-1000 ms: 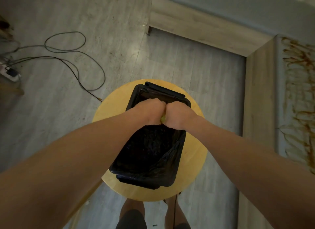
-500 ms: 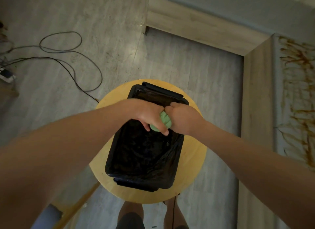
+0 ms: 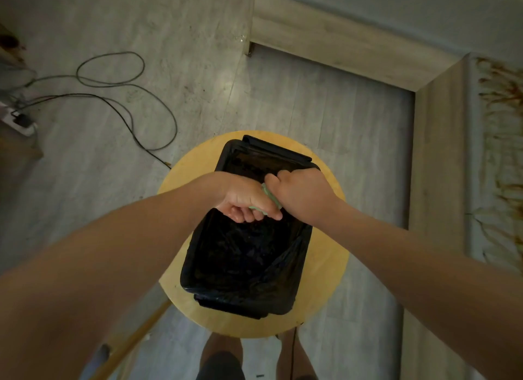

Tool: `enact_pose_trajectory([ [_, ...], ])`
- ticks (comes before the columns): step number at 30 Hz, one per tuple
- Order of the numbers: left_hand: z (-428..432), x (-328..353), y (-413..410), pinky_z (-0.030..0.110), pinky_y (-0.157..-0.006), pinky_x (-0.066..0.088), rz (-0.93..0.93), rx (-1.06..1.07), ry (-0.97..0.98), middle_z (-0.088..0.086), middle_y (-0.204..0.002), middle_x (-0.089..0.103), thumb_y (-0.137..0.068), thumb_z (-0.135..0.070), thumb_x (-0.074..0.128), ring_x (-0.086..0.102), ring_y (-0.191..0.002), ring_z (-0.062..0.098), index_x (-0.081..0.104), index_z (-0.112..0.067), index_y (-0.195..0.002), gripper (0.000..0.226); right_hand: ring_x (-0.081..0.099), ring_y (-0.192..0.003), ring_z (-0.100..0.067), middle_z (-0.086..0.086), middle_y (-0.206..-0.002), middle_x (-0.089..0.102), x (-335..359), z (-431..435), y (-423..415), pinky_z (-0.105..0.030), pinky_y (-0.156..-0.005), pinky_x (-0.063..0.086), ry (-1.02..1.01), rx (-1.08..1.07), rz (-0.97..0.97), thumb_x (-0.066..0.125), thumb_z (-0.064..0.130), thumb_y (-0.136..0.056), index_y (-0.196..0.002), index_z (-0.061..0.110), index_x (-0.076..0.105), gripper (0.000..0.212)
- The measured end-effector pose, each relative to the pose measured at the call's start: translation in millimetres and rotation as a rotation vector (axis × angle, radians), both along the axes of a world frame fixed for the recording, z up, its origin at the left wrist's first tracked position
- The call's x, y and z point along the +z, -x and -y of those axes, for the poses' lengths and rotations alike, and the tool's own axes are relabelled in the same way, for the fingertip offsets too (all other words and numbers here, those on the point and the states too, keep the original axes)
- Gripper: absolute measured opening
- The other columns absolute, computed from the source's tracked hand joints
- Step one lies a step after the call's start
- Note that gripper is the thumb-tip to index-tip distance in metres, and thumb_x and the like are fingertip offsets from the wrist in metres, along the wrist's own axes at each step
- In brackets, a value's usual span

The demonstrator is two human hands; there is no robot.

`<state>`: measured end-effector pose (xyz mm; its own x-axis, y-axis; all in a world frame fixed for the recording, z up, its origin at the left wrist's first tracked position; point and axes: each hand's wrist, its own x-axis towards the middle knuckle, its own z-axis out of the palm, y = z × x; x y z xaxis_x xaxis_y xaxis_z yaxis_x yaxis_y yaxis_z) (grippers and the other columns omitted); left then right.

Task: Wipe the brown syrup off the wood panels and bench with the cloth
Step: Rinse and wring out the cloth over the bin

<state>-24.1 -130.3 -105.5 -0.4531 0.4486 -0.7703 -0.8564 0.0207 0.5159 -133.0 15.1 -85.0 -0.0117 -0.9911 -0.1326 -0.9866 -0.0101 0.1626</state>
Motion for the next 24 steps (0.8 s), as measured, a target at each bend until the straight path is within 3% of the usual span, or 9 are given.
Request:
enact_pose_trajectory([
  [1, -4.7, 2.3, 1.3, 0.023, -0.043, 0.019, -0.035, -0.021, 0.155, -0.002, -0.061, 0.039, -0.089, -0.024, 0.076, 0.028, -0.049, 0.011, 0.051, -0.019, -0.077, 0.028, 0.044, -0.036, -0.023, 0.0, -0.054, 0.048, -0.4, 1.2, 0.3, -0.023, -0.04, 0.025, -0.038, -0.019, -0.003, 0.079, 0.013, -0.071, -0.083, 0.011, 0.062, 0.021],
  [3, -15.4, 6.3, 2.7, 0.027, -0.045, 0.028, -0.154, -0.048, 0.486, 0.0, -0.059, 0.045, -0.083, -0.023, 0.077, 0.037, -0.047, 0.014, 0.051, -0.015, -0.074, 0.028, 0.043, -0.045, -0.024, 0.002, -0.055, 0.044, 2.5, 6.9, -0.7, -0.028, -0.045, 0.033, -0.202, -0.084, 0.021, 0.069, 0.012, -0.081, -0.079, 0.015, 0.054, 0.016],
  [7, -32.0, 10.0, -5.5, 0.029, -0.051, 0.04, -0.432, -0.117, 0.985, 0.0, -0.064, 0.057, -0.085, -0.024, 0.065, 0.055, -0.057, 0.019, 0.054, -0.015, -0.066, 0.023, 0.051, -0.061, -0.022, 0.003, -0.066, 0.045, 6.4, 20.6, -4.7, -0.032, -0.055, 0.044, -0.4, -0.296, 0.233, 0.061, 0.019, -0.088, -0.067, 0.022, 0.046, 0.026],
  [12, -39.0, -1.8, -27.7, 0.033, -0.055, 0.038, -0.651, -0.31, 1.4, 0.003, -0.088, 0.066, -0.098, -0.036, 0.055, 0.062, -0.071, 0.028, 0.056, -0.013, -0.102, 0.023, 0.058, -0.063, -0.021, -0.001, -0.069, 0.057, 0.7, 23.6, -17.2, -0.031, -0.05, 0.043, -0.55, -0.411, 0.442, 0.062, 0.019, -0.089, -0.069, 0.019, 0.056, 0.021],
  [15, -34.9, -5.5, -31.1, 0.033, -0.057, 0.04, -0.61, -0.266, 1.327, 0.001, -0.089, 0.067, -0.097, -0.039, 0.055, 0.064, -0.074, 0.028, 0.055, -0.015, -0.096, 0.024, 0.063, -0.076, -0.027, 0.001, -0.076, 0.054, -8.4, 18.1, -17.5, -0.036, -0.06, 0.05, -0.449, -0.362, 0.439, 0.06, 0.022, -0.092, -0.077, 0.018, 0.049, 0.019],
  [17, -26.2, -5.2, -27.0, 0.031, -0.054, 0.042, -0.486, -0.182, 1.148, 0.0, -0.078, 0.064, -0.089, -0.035, 0.057, 0.06, -0.065, 0.022, 0.056, -0.016, -0.08, 0.02, 0.064, -0.084, -0.03, -0.006, -0.089, 0.059, -10.2, 11.8, -14.3, -0.039, -0.064, 0.05, -0.357, -0.336, 0.518, 0.061, 0.019, -0.092, -0.105, 0.014, 0.05, 0.018],
  [20, -16.0, -2.6, -18.2, 0.031, -0.051, 0.042, -0.394, -0.154, 0.939, 0.002, -0.066, 0.06, -0.083, -0.03, 0.058, 0.057, -0.058, 0.022, 0.058, -0.015, -0.071, 0.019, 0.062, -0.084, -0.02, -0.004, -0.101, 0.057, 3.1, -0.6, -9.2, -0.034, -0.066, 0.048, -0.258, -0.443, 0.817, 0.065, 0.014, -0.088, -0.144, 0.015, 0.03, 0.066],
  [24, -9.6, 5.6, -14.8, 0.025, -0.045, 0.028, -0.057, 0.173, 0.593, 0.003, -0.06, 0.041, -0.075, -0.023, 0.07, 0.034, -0.047, 0.02, 0.048, -0.013, -0.078, 0.025, 0.067, -0.088, -0.009, 0.001, -0.113, 0.062, 22.1, -17.9, 0.3, -0.036, -0.077, 0.058, -0.044, -0.552, 1.077, 0.061, 0.012, -0.087, -0.146, 0.031, 0.023, 0.073],
])
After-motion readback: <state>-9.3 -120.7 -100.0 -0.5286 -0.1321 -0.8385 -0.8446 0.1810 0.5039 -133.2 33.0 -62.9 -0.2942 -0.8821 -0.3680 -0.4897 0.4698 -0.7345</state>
